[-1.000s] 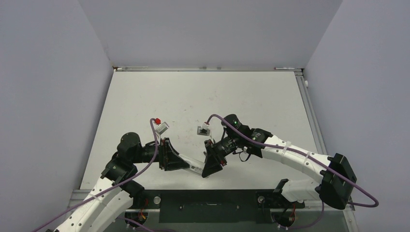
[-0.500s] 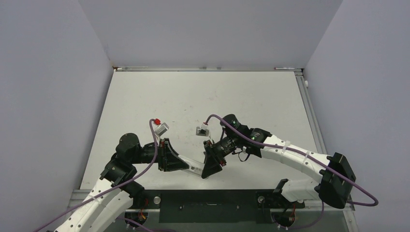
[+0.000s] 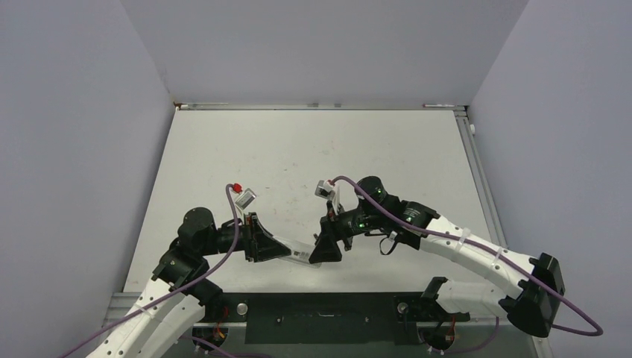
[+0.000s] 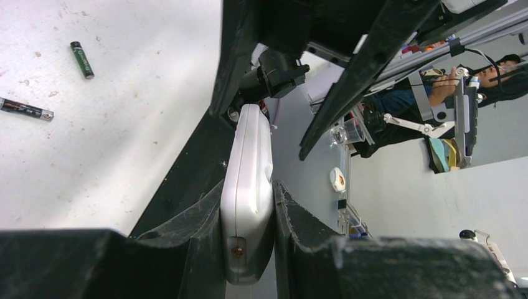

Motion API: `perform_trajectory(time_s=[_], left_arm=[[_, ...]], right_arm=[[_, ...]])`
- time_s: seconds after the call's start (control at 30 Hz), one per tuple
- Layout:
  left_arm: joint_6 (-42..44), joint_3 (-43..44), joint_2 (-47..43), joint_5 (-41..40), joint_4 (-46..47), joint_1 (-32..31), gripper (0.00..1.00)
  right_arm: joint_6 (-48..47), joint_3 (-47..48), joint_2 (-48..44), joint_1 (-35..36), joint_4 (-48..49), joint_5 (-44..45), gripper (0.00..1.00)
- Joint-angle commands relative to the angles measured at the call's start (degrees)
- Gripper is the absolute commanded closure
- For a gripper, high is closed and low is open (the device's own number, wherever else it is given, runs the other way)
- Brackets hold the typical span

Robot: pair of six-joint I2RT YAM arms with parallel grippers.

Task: Load the batteries into the remote control

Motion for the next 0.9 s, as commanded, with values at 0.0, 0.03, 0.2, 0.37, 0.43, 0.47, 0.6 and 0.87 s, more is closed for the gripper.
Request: perform_trajectory(time_s=[0.0, 0.03, 0.2, 0.37, 0.43, 0.47, 0.6, 0.87], left_arm=[[0.66, 1.34, -0.37, -3.23, -1.68, 0.21, 1.00], [0.80, 1.30, -0.28, -3.66, -2.00, 0.22, 1.00], [0.93, 0.95, -0.13, -6.16, -2.87, 0.23, 1.00], [0.62, 0.57, -0.01, -9.44, -3.14, 0.27, 1.00], [0.01, 0.34, 0.09, -10.53, -3.12, 0.24, 1.00], [-0.47, 0.15, -0.01, -11.20, -3.00, 0.26, 1.00], [-2.74, -1.45, -0.96, -13.57, -1.55, 0.26, 1.00], [-5.01, -2.70, -0.97, -16.89, -0.90, 0.29, 1.00]], right_arm=[[3.78, -1.61, -6.05, -0.09, 1.74, 10.03, 0.34], [4.86, -2.45, -7.10, -0.09, 2.03, 12.31, 0.34], [9.14, -5.90, -12.73, 0.17, 4.14, 20.91, 0.34], [12.68, -9.18, -16.53, 0.51, 6.95, 23.05, 0.34], [14.33, -9.93, -17.42, 0.81, 7.98, 24.03, 0.34], [15.14, -10.27, -17.75, 1.03, 8.60, 24.39, 0.34], [17.96, -11.98, -18.91, 3.51, 11.78, 27.32, 0.34], [22.94, -13.74, -16.01, 10.79, 17.26, 35.26, 0.34]])
